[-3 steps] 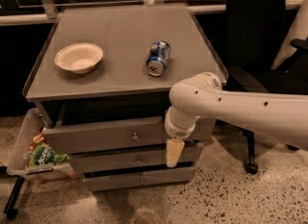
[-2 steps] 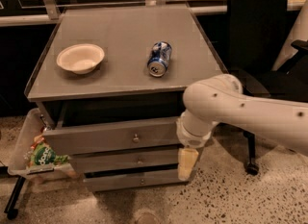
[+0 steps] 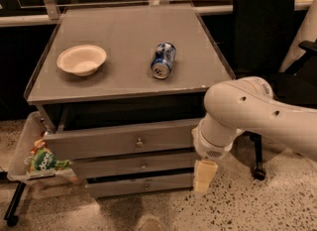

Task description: Open top drawer

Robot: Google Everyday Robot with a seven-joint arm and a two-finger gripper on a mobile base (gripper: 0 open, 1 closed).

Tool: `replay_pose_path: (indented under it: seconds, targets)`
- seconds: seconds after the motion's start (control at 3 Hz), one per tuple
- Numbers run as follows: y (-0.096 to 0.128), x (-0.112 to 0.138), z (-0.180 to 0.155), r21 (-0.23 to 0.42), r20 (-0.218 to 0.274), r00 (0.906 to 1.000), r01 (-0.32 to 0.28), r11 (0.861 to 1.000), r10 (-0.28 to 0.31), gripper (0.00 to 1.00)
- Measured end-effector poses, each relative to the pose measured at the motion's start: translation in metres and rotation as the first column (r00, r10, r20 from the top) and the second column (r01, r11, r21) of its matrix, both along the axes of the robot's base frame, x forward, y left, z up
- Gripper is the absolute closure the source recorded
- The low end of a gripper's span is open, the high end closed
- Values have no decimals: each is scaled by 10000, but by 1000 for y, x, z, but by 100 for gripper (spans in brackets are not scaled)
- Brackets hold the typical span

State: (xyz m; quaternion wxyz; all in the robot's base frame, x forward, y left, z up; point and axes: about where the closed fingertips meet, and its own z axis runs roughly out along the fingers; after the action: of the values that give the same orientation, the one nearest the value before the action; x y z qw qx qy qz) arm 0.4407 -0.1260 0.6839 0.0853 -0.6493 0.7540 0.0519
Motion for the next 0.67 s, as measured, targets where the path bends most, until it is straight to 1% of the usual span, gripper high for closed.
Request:
replay_pose_path:
  seconds: [0.33, 0.67]
  targets:
    - [8, 18, 1, -14, 237, 9997, -117, 9999, 117, 0]
    - [23, 51, -5, -91, 455, 9986, -250, 9996, 253, 0]
